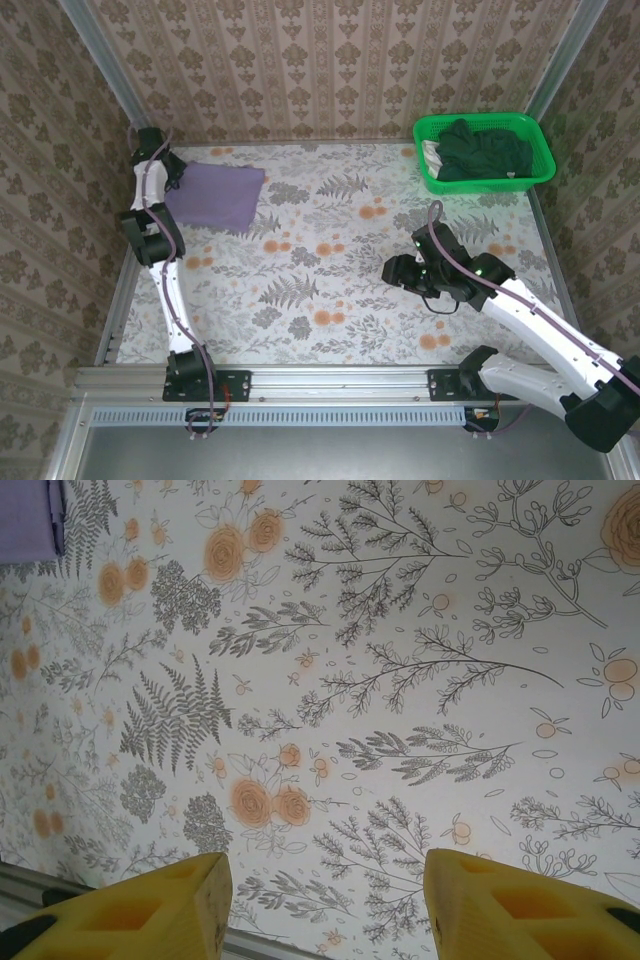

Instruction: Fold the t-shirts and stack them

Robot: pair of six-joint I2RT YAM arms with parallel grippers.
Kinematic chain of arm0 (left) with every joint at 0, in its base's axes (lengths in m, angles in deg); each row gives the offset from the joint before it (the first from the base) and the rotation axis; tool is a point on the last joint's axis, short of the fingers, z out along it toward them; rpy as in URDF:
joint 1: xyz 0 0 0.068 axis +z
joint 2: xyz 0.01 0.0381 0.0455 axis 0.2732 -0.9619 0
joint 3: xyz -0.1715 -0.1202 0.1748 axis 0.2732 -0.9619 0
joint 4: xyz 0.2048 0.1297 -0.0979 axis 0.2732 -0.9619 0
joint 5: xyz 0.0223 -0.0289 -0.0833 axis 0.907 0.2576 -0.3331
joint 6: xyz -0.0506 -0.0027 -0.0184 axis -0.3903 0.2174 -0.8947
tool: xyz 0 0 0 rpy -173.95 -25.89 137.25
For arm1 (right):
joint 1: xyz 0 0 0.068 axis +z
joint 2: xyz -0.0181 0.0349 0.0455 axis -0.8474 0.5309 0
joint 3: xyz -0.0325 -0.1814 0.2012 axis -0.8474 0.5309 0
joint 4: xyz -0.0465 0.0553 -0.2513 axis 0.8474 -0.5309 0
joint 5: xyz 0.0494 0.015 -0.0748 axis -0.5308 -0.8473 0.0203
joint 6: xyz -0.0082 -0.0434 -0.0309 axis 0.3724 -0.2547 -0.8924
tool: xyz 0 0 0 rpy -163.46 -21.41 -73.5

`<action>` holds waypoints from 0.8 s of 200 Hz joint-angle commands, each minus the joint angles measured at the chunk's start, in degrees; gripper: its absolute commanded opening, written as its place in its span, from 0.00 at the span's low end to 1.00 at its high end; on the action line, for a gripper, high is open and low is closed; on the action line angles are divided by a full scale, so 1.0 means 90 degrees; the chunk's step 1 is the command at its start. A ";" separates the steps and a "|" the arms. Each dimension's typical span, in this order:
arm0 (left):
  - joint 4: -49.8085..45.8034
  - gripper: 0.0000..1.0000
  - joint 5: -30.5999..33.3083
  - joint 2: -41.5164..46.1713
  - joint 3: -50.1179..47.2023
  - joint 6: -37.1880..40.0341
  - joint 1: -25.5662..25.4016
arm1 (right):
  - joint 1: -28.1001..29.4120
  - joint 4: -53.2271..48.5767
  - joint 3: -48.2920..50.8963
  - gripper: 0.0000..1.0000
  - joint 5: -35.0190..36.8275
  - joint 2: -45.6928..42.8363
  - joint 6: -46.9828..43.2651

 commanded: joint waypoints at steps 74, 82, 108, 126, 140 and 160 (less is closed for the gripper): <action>-0.0751 0.94 0.0032 0.2509 -0.1107 0.1915 -0.0413 | 0.0019 0.0900 -0.0242 0.57 -0.0111 0.0561 -0.0522; -0.0958 0.95 -0.0093 0.2685 -0.1296 0.2232 -0.0511 | 0.0014 0.1006 -0.0209 0.57 -0.0114 0.0563 -0.0561; -0.1349 0.96 -0.0934 0.3159 -0.2363 0.2748 -0.0684 | -0.0029 0.1293 -0.0111 0.58 -0.0153 0.0528 -0.0703; -0.1544 0.96 -0.1338 0.3218 -0.2956 0.3006 -0.0756 | -0.0092 0.1499 0.0017 0.59 -0.0225 0.0457 -0.0786; -0.1973 1.00 -0.1233 0.3070 -0.2986 0.3291 -0.0865 | -0.0165 0.1598 0.0095 0.59 -0.0306 0.0401 -0.0812; -0.2443 1.00 -0.0783 0.2774 -0.2827 0.3578 -0.0998 | -0.0263 0.1696 0.0219 0.59 -0.0397 0.0301 -0.0822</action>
